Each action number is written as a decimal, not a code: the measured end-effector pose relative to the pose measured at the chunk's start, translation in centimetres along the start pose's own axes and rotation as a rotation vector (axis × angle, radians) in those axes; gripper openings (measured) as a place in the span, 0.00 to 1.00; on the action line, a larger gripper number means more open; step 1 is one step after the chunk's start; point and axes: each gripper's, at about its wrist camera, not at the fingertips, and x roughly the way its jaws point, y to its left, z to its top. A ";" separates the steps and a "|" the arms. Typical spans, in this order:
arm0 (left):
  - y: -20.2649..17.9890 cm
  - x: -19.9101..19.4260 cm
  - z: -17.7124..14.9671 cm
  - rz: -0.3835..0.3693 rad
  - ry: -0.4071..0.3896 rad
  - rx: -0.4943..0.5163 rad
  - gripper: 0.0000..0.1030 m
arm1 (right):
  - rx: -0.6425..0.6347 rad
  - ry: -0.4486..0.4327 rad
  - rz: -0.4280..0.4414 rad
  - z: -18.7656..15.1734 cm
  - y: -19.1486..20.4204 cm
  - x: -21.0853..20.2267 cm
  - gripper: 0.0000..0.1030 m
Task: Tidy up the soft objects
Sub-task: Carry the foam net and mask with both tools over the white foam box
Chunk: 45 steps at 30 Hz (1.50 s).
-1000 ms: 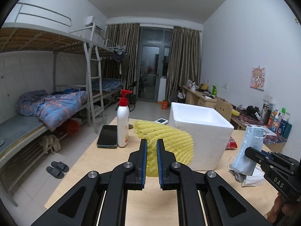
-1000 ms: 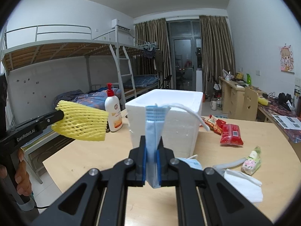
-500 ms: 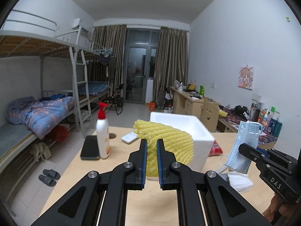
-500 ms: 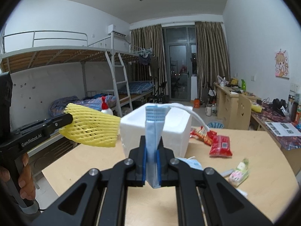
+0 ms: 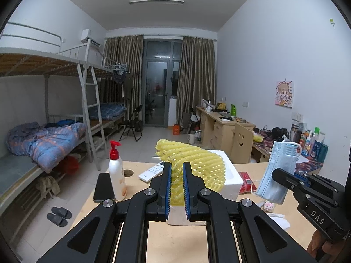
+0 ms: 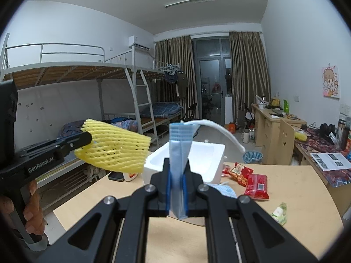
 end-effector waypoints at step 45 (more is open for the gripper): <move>-1.8 18.9 7.1 -0.041 0.223 -0.016 0.10 | 0.031 0.125 0.069 6.5 -5.2 12.5 0.11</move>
